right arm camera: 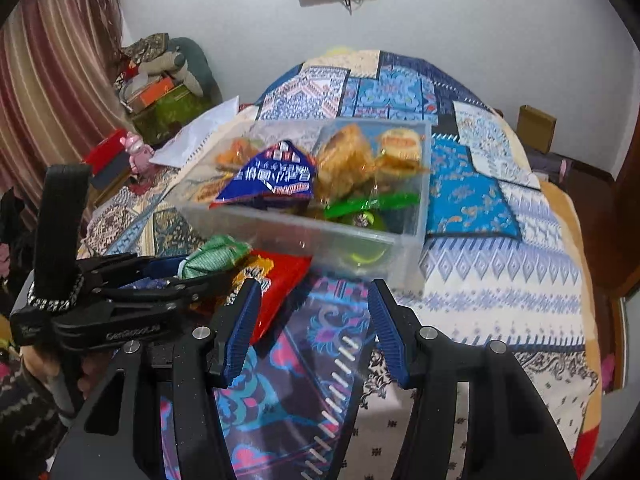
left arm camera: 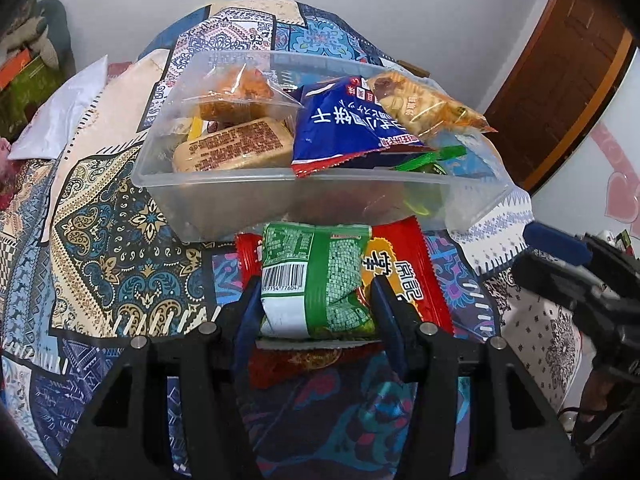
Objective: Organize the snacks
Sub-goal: 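Grasp the green snack bag with left tool while right tool grasps red noodle-snack bag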
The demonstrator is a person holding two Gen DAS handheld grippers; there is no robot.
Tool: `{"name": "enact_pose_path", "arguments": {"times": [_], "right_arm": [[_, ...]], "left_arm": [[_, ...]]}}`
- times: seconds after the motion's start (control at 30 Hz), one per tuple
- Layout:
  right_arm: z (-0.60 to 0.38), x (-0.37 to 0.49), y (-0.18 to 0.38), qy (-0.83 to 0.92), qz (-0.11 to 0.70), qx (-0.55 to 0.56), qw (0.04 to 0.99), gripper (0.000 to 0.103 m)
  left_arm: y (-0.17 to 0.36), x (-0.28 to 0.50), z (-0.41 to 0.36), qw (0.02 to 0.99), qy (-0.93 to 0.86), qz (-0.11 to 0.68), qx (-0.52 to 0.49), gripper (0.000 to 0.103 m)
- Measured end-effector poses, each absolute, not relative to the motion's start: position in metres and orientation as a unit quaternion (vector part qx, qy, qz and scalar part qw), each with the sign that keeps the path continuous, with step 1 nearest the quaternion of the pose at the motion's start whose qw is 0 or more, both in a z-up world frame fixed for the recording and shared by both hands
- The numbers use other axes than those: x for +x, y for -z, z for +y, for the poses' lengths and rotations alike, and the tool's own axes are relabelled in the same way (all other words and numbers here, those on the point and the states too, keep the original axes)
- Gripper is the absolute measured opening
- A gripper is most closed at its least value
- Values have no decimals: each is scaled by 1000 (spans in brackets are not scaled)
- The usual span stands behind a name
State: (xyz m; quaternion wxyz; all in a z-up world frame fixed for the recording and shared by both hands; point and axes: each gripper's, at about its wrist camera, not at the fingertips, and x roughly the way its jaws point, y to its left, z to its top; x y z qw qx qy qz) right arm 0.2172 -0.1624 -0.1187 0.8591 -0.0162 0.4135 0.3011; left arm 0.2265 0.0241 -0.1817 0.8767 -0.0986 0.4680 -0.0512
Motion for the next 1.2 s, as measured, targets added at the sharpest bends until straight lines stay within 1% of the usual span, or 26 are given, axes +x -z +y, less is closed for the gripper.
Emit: {"name": "enact_pose_path", "arguments": {"times": [0.1,0.13,0.3,0.6,0.67,0.7,0.93,1.07,1.1,1.17,1.2], "right_arm": [[-157,216,124,-305,420,-20,855,52],[-155,215,125,-306,422,-20,853,52],[-138,218,133,-315,436,-30,842,52],[-110,224,155,-334,461,-35,821,52],[-109,219,157,-344,463,-30,816,49],[-108,215,156,-349,464,-30,814,45],[-102,184,151,-392,467,-50,791,43],[-101,165,149,-394,469,-85,786,43],[-103,164,148,-390,468,-89,788,44],[-106,168,144,-383,463,-89,795,50],[-108,171,140,-381,458,-84,799,60]], "left_arm": [[181,226,28,881,52,457,-112,51],[180,226,29,882,46,455,-113,46],[175,218,34,890,40,441,-106,46],[167,181,60,902,4,424,-80,46],[167,174,65,901,1,426,-83,46],[168,170,69,900,-2,427,-86,46],[174,153,77,896,-10,432,-99,46],[177,145,79,896,-15,433,-99,46],[178,143,80,896,-16,433,-98,46],[179,139,81,895,-17,434,-100,46],[179,137,82,895,-18,434,-101,46]]}}
